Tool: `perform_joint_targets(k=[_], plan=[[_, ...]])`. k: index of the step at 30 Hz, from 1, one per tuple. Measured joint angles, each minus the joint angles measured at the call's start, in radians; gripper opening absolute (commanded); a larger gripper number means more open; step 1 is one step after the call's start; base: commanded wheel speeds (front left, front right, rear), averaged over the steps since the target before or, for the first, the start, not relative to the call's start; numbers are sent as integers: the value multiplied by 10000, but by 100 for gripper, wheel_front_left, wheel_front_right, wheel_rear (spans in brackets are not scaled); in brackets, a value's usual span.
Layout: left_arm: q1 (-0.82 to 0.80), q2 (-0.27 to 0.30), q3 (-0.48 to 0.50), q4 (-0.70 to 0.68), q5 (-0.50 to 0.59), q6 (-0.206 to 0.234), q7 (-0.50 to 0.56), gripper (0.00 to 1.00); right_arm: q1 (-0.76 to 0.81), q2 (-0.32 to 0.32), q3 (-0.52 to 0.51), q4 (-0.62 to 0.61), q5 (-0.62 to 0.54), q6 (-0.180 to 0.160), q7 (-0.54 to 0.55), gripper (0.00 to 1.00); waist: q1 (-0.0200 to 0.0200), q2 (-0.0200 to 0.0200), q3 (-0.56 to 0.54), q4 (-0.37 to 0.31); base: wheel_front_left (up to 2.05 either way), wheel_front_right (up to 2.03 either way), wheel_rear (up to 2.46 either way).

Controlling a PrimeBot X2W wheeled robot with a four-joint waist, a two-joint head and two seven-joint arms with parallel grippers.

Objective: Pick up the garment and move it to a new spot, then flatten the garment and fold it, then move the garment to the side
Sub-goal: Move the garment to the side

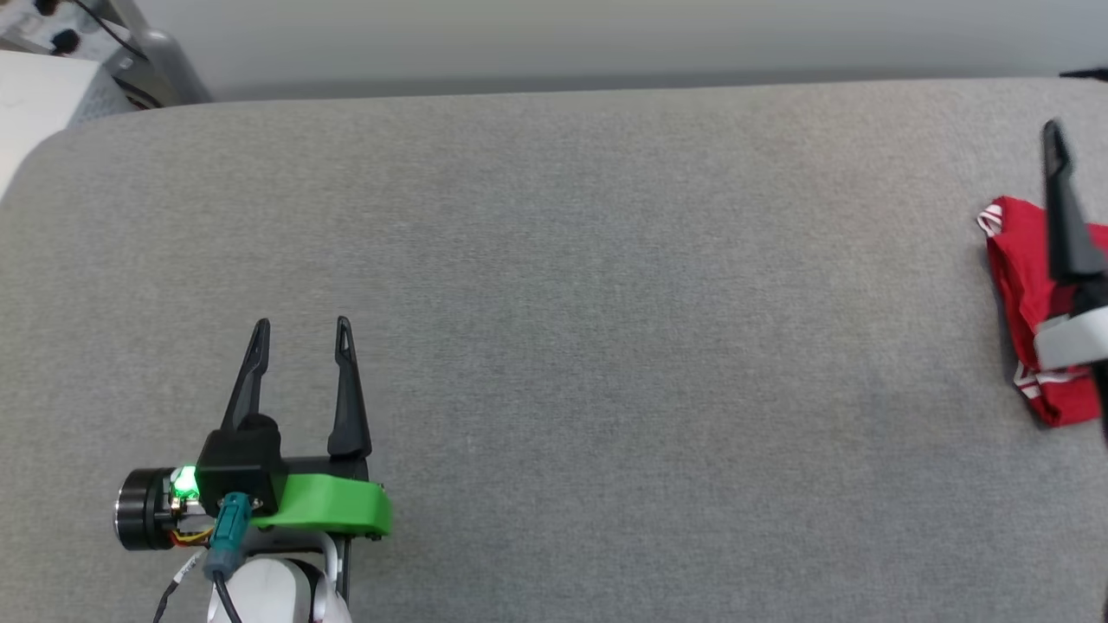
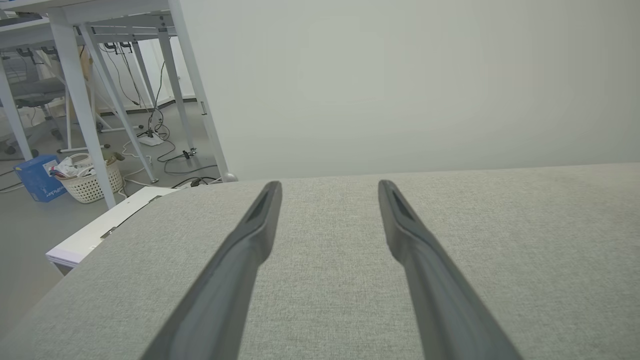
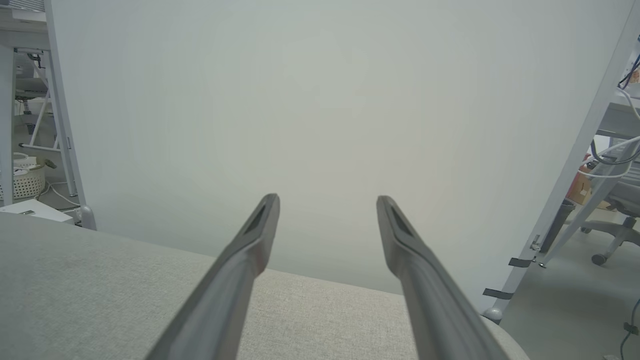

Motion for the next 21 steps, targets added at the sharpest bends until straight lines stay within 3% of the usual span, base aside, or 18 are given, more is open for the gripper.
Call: perform_joint_targets(k=[7,13,21], plan=[[153,-92,-25,303,-63,-10,0,100,1364,1569,44,-780,-360,0,-12,100,0,0,-443,426,0,0,0],[229,-127,4,610,-150,-61,0,100,2539,2460,-71,-894,-562,0,-12,100,0,0,-789,630,0,0,0],[481,-186,-13,918,-320,-290,0,100,3999,2884,-94,-892,-662,0,-12,100,0,0,-1243,666,0,0,0]])
